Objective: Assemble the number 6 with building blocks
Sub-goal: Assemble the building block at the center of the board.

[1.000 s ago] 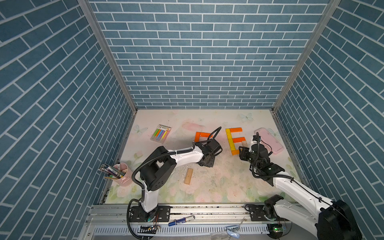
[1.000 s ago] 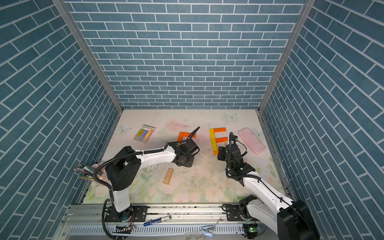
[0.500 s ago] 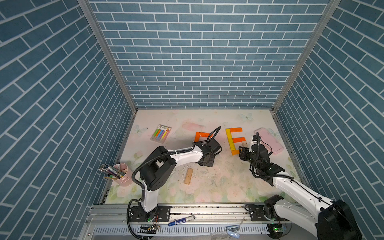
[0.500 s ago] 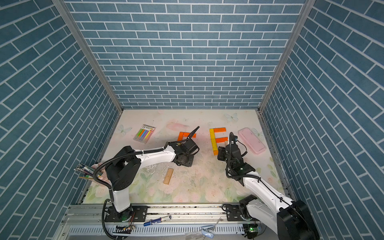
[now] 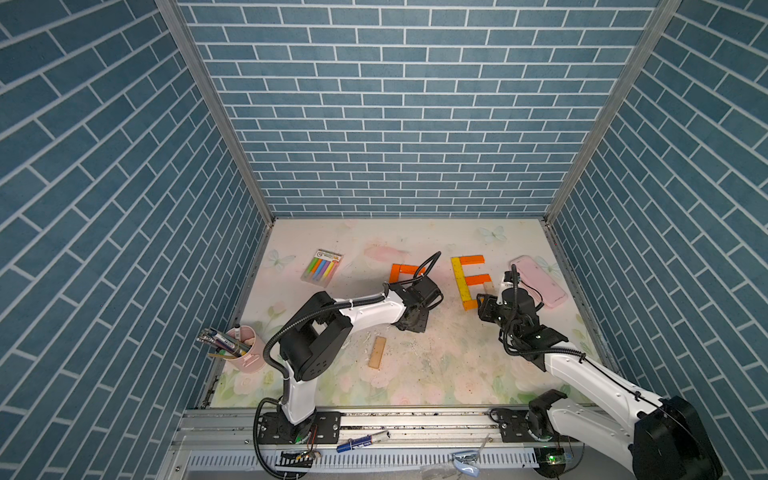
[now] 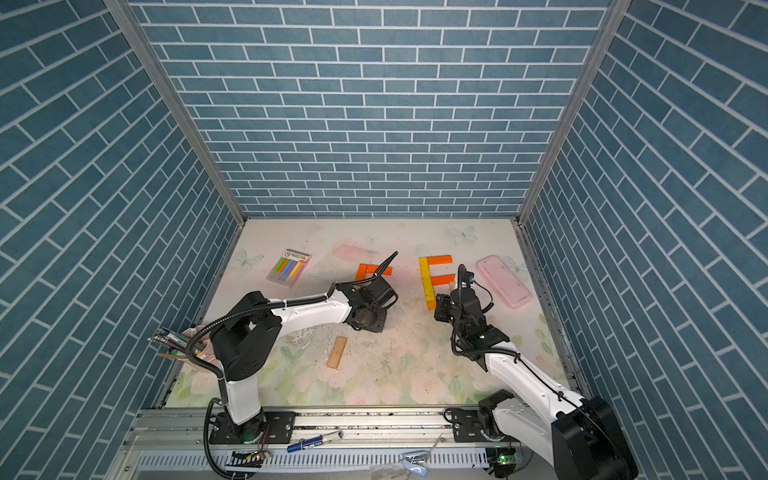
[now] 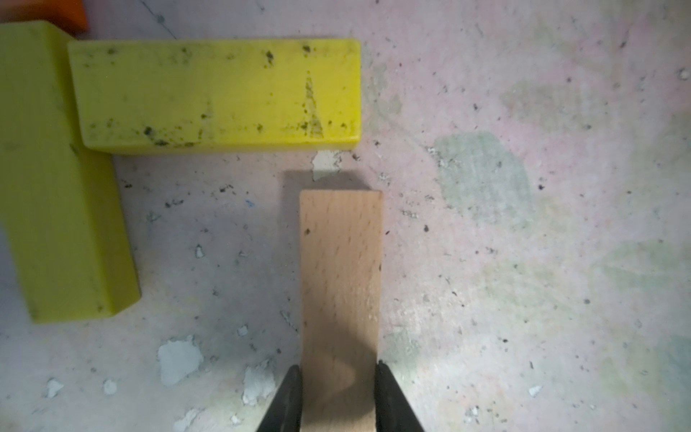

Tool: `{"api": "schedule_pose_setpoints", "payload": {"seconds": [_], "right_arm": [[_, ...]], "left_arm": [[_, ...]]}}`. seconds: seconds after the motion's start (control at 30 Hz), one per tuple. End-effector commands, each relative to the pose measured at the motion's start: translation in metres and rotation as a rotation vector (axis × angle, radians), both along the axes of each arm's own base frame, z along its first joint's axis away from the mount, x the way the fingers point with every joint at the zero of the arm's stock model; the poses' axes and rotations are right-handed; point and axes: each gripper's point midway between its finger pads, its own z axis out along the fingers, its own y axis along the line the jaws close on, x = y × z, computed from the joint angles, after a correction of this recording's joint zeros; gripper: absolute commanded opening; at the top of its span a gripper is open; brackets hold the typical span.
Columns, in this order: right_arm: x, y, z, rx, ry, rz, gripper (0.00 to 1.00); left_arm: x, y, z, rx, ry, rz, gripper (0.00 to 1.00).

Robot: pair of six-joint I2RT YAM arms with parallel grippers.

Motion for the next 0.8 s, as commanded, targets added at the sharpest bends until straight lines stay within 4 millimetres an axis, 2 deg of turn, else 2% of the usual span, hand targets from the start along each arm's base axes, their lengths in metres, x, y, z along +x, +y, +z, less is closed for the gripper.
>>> {"api": "schedule_pose_setpoints", "payload": {"seconds": [0.0, 0.77], "right_arm": [[0.0010, -0.0008, -0.0037, 0.001, 0.000, 0.000, 0.43], [0.0008, -0.0006, -0.0057, 0.004, 0.005, 0.001, 0.43]], "left_arm": [[0.0098, -0.0002, 0.0001, 0.013, -0.020, 0.016, 0.31], [0.0128, 0.0019, -0.0003, 0.014, -0.012, 0.040, 0.30]]}}
